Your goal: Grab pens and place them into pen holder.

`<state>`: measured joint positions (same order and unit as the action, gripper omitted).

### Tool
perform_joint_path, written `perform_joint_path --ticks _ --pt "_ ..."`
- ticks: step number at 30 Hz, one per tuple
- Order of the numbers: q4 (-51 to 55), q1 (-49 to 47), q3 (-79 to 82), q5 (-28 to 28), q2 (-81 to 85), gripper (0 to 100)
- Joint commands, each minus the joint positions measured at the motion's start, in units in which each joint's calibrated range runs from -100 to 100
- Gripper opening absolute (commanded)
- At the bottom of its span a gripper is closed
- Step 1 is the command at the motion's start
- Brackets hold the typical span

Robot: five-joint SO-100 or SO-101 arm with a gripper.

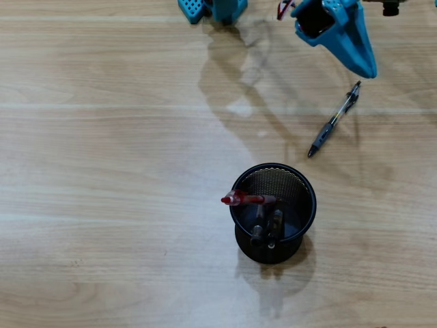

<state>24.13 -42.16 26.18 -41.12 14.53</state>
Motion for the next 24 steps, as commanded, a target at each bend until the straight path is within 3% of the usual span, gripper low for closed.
perform_joint_path --ticks 1,3,8,13,18,24 --pt "6.4 -1.7 -2.9 -1.7 -3.8 2" --pt "9.3 -2.0 -5.9 -0.2 -7.9 2" --pt "18.4 -4.2 -18.5 10.4 -16.4 2" --pt "37.2 -4.8 -32.8 17.7 -21.7 2" --pt "44.3 -4.2 -38.8 16.0 -23.3 2" --pt "44.5 -3.7 -38.9 2.7 -24.1 2"
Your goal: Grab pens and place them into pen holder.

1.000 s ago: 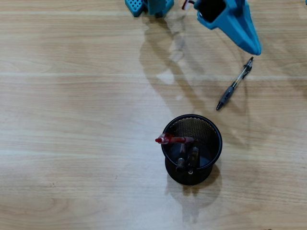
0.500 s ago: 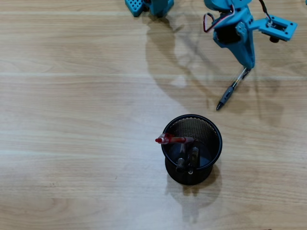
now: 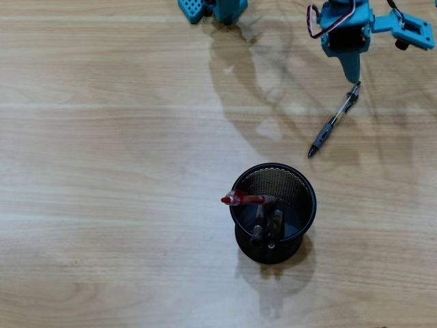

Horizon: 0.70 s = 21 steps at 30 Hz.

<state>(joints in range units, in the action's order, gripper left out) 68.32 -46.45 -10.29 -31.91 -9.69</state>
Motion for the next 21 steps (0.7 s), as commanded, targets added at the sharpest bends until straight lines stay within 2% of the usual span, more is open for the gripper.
perform_joint_path --ticks 1,7,16,21 --pt "0.2 0.6 -2.4 -8.7 0.1 2" --pt "0.1 0.8 -2.9 -18.4 0.0 2" --pt "0.3 0.4 -4.3 -41.2 -6.3 2" --pt "3.3 0.8 -7.4 -48.1 -9.8 2"
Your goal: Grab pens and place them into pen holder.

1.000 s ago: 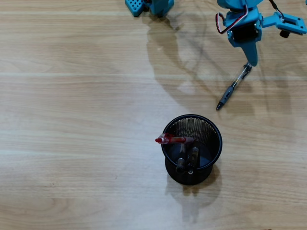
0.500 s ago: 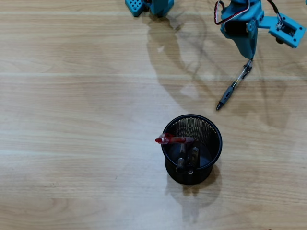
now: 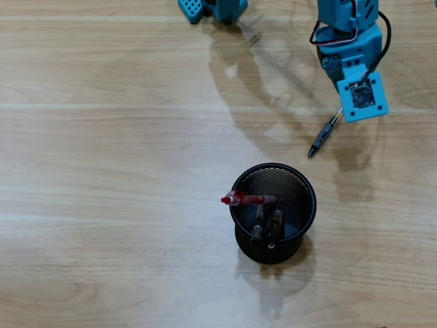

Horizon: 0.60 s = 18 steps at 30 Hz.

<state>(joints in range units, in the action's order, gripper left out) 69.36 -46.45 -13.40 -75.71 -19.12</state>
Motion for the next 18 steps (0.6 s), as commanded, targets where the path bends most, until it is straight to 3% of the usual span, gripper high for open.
perform_joint_path --ticks 1,5,10,18 --pt "4.0 0.8 -5.4 -5.7 -1.0 2" --pt "13.6 1.0 -11.2 -7.2 -1.8 4" --pt "22.5 1.7 -20.4 -7.3 -4.1 16" --pt "24.0 0.8 -27.1 -9.0 -10.4 20"
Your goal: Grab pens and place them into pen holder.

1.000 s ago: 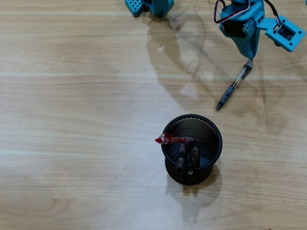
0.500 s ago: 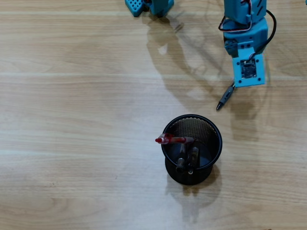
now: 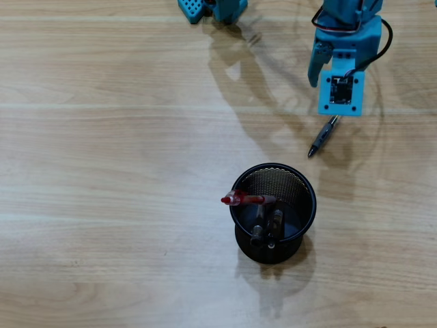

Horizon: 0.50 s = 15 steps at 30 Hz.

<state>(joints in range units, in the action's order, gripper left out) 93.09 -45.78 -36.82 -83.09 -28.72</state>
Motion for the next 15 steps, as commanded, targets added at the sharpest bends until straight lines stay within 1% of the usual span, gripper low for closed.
perform_joint_path --ticks 1,10,15 --pt "0.3 -0.2 -4.2 -2.0 -1.7 20" --pt "0.1 -1.1 -7.8 -2.7 -10.1 20" --pt "-5.6 -1.3 -8.8 -2.7 -15.3 20"
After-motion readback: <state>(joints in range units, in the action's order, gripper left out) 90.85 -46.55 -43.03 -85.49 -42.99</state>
